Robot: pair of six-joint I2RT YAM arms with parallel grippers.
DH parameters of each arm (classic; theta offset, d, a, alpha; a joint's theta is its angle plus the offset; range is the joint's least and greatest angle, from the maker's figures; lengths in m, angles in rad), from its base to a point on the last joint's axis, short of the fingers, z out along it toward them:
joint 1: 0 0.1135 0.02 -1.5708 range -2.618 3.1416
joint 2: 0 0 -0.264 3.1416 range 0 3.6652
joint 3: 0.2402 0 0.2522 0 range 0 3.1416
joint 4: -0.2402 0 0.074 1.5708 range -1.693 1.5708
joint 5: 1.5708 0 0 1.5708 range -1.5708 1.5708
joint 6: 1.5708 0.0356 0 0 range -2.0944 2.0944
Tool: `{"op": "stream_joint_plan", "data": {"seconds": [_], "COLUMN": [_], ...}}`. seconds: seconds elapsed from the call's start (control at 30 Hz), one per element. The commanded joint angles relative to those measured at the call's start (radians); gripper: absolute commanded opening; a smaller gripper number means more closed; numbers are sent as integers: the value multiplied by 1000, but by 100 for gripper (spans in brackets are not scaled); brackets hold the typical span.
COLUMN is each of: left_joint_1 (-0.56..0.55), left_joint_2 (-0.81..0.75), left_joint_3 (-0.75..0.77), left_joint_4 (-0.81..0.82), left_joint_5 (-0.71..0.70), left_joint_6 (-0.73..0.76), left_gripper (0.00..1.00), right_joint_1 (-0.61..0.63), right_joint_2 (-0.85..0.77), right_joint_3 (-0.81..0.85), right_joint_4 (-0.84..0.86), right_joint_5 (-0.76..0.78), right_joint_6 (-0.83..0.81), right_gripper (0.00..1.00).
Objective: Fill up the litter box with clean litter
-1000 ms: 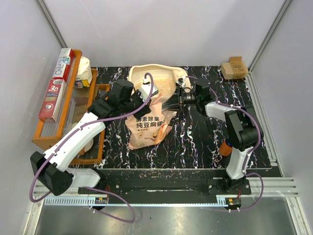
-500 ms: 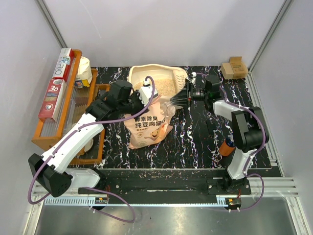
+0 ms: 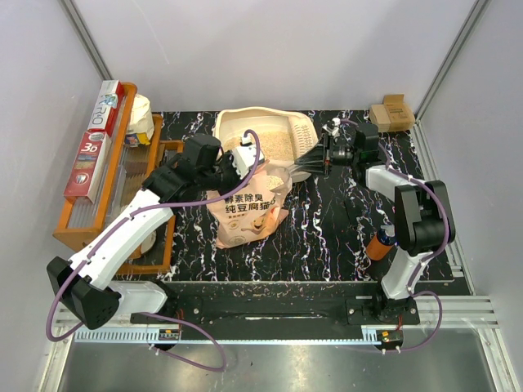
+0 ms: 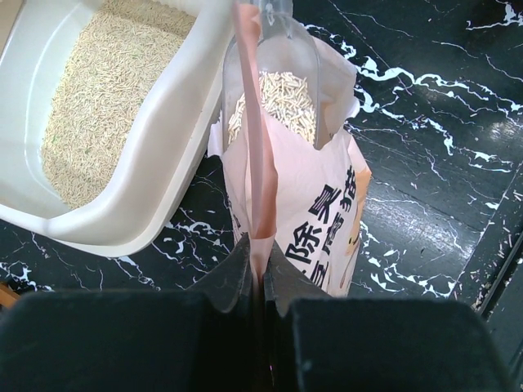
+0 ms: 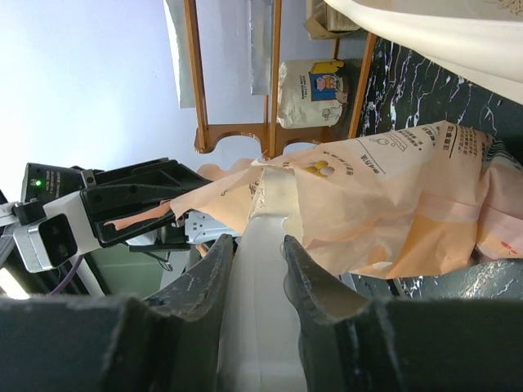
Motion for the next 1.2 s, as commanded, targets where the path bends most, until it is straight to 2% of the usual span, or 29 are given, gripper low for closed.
{"op": "stream_joint_plan", "data": {"seconds": [0.0,0.33,0.57,1.17], "left_joint_1": [-2,-2,0,18], "left_joint_2": [-37,-25,-17,13], "left_joint_3": [37,57,66,136], "left_joint_4": [47,51,47,44], "left_joint_5": [-7,-12,-27,-81], "left_joint_6": [19,26,32,70], "left_gripper": [0,0,0,0], "right_joint_1": [-20,-58,-72,-111], "right_joint_2": [-71,-52,1,113], "right_joint_3": [31,41,38,155], "right_joint_4": [14,17,208,267], "right_joint_5": [-51,-83,-144,-159], "right_joint_6": [-15,-24,129,206], "right_gripper": [0,0,0,0]}}
